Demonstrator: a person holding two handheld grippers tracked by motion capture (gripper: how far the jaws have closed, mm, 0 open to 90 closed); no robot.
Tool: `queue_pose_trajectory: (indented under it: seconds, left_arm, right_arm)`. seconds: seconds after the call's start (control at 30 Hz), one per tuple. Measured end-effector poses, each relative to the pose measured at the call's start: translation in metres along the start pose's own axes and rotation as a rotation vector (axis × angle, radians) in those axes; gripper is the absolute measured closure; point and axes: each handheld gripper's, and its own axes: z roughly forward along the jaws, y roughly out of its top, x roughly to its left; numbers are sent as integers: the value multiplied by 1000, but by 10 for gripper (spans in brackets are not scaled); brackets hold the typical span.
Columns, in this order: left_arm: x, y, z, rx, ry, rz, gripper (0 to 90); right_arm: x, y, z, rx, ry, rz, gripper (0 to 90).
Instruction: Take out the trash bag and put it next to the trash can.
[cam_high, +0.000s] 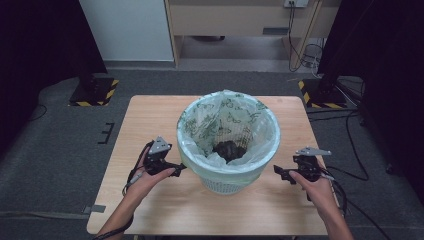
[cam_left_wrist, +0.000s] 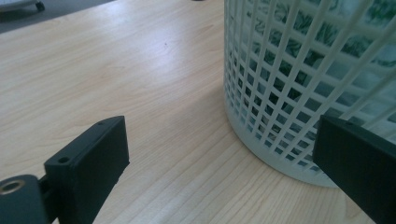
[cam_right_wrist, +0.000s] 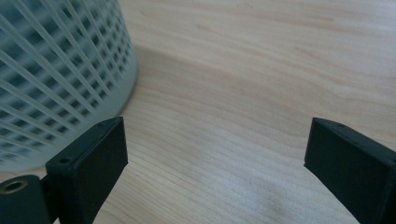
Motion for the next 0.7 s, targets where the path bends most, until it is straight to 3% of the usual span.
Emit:
queue_pose_trajectory:
  seconds: [0.17,0.33,0.7]
  left_arm:
    - [2,1,-14,-20,4,-3,31]
    - [1,1,-24,-34,4,4,31]
    - [-11,5,-41,-57,-17,38,31]
  right_arm:
    - [2,13,-12,-23,24,7,127]
    - [3,24,-24,-38,62,47,250]
    - [15,51,-59,-105,147,67,502]
